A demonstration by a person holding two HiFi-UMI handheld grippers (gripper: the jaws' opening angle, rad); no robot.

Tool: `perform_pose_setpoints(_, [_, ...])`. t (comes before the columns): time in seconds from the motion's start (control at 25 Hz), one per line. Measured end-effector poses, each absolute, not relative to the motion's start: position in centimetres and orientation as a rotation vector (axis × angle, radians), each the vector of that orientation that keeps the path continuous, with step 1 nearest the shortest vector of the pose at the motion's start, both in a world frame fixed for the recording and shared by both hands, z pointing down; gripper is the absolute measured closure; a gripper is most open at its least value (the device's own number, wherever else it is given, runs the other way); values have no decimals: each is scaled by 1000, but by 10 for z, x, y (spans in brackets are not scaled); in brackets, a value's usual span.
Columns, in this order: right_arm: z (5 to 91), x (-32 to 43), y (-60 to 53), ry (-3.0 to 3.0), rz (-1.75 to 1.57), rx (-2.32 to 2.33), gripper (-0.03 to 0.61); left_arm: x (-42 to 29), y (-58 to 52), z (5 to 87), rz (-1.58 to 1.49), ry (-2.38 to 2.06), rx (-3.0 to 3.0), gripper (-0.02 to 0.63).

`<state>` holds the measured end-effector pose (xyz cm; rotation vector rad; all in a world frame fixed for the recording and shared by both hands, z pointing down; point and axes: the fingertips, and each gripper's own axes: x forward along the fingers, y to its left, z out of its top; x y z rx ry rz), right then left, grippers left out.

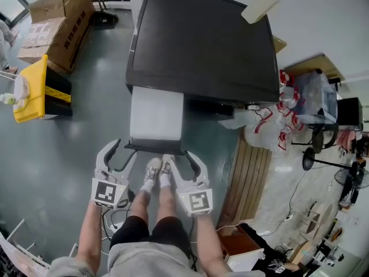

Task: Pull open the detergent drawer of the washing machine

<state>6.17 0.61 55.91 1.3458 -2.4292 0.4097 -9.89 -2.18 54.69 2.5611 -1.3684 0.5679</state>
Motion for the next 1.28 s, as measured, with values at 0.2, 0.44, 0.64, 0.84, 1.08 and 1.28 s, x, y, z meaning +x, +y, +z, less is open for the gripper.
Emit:
perform_pose_setpoints(0.2, [530, 66, -4, -2435, 344, 1379, 380, -91, -31, 513, 506, -1396, 2607, 365])
perform_pose_setpoints(0.44, [482, 81, -26, -2424, 272, 1499, 382, -91, -49, 461, 401, -1468, 2626, 387])
perform_pose_setpoints(0.64, [432, 95, -41, -2402, 167, 1603, 399, -97, -58, 417, 403, -1538, 2667, 415])
perform_pose_setpoints(0.84, [387, 107, -49, -2405, 84, 1689, 416, -105, -64, 377, 300, -1633, 2677, 458])
perform_pose_setpoints(1.08, [353, 110, -43, -2416, 60, 1776, 467, -114, -62, 340, 245, -1687, 2672, 515])
perform_pose_setpoints(1.28, [347, 106, -30, -2423, 47, 1806, 502, -116, -57, 321, 200, -1697, 2685, 555])
